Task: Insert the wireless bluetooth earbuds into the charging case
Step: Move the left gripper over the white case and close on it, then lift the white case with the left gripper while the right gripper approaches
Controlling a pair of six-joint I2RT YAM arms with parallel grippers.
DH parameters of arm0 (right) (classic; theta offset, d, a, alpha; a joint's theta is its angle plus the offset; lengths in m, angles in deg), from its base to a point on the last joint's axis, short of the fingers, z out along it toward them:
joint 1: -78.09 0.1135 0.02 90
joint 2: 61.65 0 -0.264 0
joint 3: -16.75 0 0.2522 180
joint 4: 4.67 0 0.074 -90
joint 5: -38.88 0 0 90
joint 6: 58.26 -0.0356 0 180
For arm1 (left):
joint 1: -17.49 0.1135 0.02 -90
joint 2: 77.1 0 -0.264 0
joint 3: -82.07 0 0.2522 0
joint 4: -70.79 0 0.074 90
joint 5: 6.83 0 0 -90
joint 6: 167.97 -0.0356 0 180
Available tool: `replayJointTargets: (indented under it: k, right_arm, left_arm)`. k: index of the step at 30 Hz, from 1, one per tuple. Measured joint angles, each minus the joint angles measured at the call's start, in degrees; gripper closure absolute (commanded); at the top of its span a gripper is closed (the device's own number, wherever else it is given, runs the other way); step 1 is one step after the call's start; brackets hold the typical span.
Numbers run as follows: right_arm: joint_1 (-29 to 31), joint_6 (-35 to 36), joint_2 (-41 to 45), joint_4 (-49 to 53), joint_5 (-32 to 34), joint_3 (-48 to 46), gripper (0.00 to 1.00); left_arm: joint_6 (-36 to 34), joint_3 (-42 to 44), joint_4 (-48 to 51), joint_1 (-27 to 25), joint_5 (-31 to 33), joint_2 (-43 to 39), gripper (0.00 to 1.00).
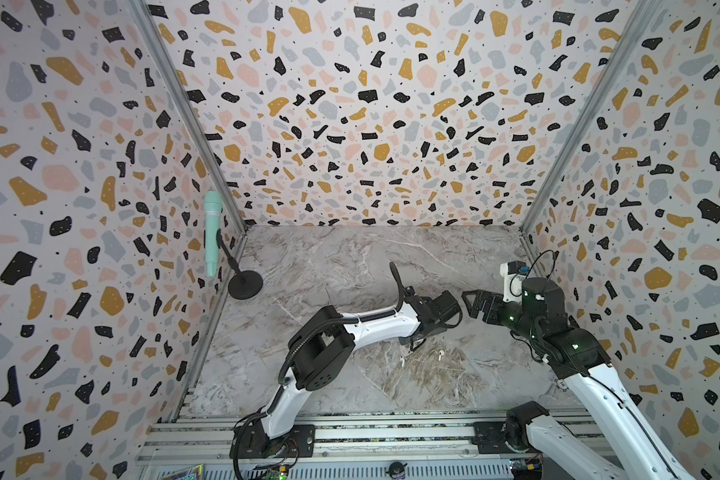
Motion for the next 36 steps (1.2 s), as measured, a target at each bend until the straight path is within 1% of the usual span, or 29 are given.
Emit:
replayJointTargets:
  k: [3, 5, 8, 12, 13, 14, 17, 19, 27, 30, 32, 33, 34, 36]
  right_arm:
    - [0.0, 0.22, 0.02, 0.09, -0.83, 0.0, 0.01]
    - [-0.04, 0.42, 0.15, 0.09, -1.36, 0.0, 0.01]
    - [-0.04, 0.72, 0.46, 0.09, -2.01, 0.02, 0.01]
    - [-0.04, 0.9, 0.98, 0.11, -2.56, 0.02, 0.01]
    - [-0.04, 0.94, 1.07, 0.11, -2.73, 0.02, 0.01]
    - [-0.04, 0.98, 1.16, 0.11, -2.91, 0.02, 0.01]
    - [-0.04, 1.03, 1.29, 0.11, -3.23, 0.02, 0.01]
    - [-0.04, 1.03, 1.31, 0.11, -3.45, 0.02, 0.01]
    - [-0.04, 1.18, 1.33, 0.37, -4.33, 0.39, 0.01]
    - [-0.04, 1.2, 1.51, 0.42, -4.48, 0.66, 0.01]
    - [-0.04, 1.2, 1.64, 0.42, -4.57, 0.66, 0.01]
    - [-0.04, 1.2, 1.66, 0.42, -4.66, 0.66, 0.01]
    - [-0.04, 1.2, 1.7, 0.42, -4.76, 0.66, 0.01]
    - [-0.04, 1.2, 1.75, 0.44, -4.94, 0.66, 0.01]
  left_arm:
    - [0.37, 0.0, 0.07, 0.37, -1.62, 2.08, 0.16]
    - [0.42, -0.44, 0.39, 0.55, -2.1, 3.13, 0.22]
    - [0.59, -0.9, 0.28, 1.09, -2.84, 3.28, 0.23]
    - [0.57, -1.33, 0.61, 1.68, -3.02, 3.65, 0.28]
    - [0.57, -1.84, 0.7, 1.73, -3.17, 4.0, 0.31]
    - [0.46, -2.25, 0.7, 1.79, -3.34, 4.28, 0.33]
    - [0.02, -3.45, 1.2, 1.99, -3.74, 5.05, 0.35]
    - [-0.61, -3.78, 1.62, 1.99, -3.76, 5.29, 0.39]
    - [-4.15, -4.5, 3.54, 1.99, -3.72, 5.84, 0.48]
    - [-6.08, -4.5, 3.8, 1.99, -3.65, 5.84, 0.55]
    - [-7.65, -4.5, 3.89, 1.99, -3.43, 5.84, 0.65]
    - [-8.66, -4.48, 3.89, 1.99, -3.15, 5.84, 0.73]
    - [-9.88, -4.48, 3.87, 1.99, -2.84, 5.84, 0.83]
    - [-12.57, -3.91, 3.63, 1.99, -1.92, 5.55, 0.98]
